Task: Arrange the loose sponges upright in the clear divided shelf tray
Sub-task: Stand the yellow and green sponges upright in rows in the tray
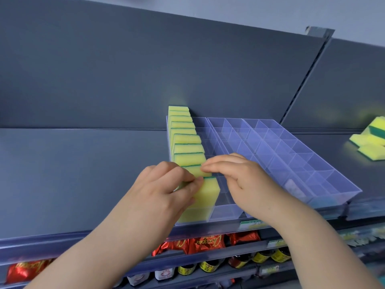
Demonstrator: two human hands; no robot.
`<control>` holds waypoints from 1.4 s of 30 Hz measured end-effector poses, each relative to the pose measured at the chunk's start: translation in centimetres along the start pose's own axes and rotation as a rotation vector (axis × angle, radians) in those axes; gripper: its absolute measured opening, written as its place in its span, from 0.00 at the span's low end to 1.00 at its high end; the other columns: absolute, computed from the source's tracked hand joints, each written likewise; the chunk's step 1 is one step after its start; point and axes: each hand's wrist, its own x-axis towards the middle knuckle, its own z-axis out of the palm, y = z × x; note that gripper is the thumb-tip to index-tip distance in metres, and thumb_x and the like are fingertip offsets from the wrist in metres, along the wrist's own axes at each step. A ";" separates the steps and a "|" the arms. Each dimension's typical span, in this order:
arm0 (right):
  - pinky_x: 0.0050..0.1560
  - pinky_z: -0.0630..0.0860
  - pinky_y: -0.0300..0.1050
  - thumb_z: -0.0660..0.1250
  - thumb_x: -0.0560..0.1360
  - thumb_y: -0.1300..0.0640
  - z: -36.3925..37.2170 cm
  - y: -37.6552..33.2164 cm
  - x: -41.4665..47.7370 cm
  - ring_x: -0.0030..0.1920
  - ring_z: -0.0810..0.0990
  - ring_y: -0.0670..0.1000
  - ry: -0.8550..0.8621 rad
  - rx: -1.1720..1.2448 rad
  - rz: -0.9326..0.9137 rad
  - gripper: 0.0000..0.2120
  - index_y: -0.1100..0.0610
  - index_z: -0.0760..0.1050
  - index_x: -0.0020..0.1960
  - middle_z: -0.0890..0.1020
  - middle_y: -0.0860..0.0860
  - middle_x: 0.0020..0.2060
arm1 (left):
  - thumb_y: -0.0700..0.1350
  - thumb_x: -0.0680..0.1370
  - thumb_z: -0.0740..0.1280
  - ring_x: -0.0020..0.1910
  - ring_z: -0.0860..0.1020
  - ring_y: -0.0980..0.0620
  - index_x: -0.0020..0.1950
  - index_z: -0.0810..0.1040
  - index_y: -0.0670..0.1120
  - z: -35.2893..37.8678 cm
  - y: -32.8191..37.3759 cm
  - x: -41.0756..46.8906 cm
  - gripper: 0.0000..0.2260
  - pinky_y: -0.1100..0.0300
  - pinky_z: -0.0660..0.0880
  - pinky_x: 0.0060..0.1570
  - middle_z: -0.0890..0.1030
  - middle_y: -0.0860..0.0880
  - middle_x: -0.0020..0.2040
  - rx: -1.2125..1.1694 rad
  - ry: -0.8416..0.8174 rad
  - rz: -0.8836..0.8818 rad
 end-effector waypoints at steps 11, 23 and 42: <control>0.58 0.71 0.39 0.59 0.74 0.65 1.1 -0.8 -0.9 0.56 0.73 0.46 0.142 -0.163 -0.064 0.17 0.54 0.78 0.57 0.79 0.45 0.55 | 0.46 0.76 0.61 0.46 0.71 0.51 0.57 0.80 0.47 0.6 -0.1 -0.4 0.13 0.56 0.67 0.39 0.78 0.51 0.47 -0.065 -0.014 -0.045; 0.52 0.75 0.41 0.60 0.74 0.61 2.2 -1.1 -1.3 0.50 0.75 0.46 0.295 -0.145 -0.006 0.13 0.56 0.79 0.56 0.81 0.48 0.48 | 0.45 0.76 0.62 0.44 0.72 0.51 0.53 0.82 0.46 0.5 -0.3 -0.3 0.11 0.56 0.68 0.40 0.81 0.52 0.45 -0.112 0.012 -0.031; 0.62 0.63 0.34 0.55 0.76 0.50 -2.9 0.8 -8.5 0.58 0.71 0.42 0.431 -0.203 0.162 0.18 0.55 0.76 0.60 0.78 0.46 0.56 | 0.50 0.75 0.60 0.44 0.78 0.45 0.56 0.80 0.47 2.0 6.5 7.6 0.15 0.53 0.75 0.41 0.81 0.49 0.48 -0.030 -0.085 0.065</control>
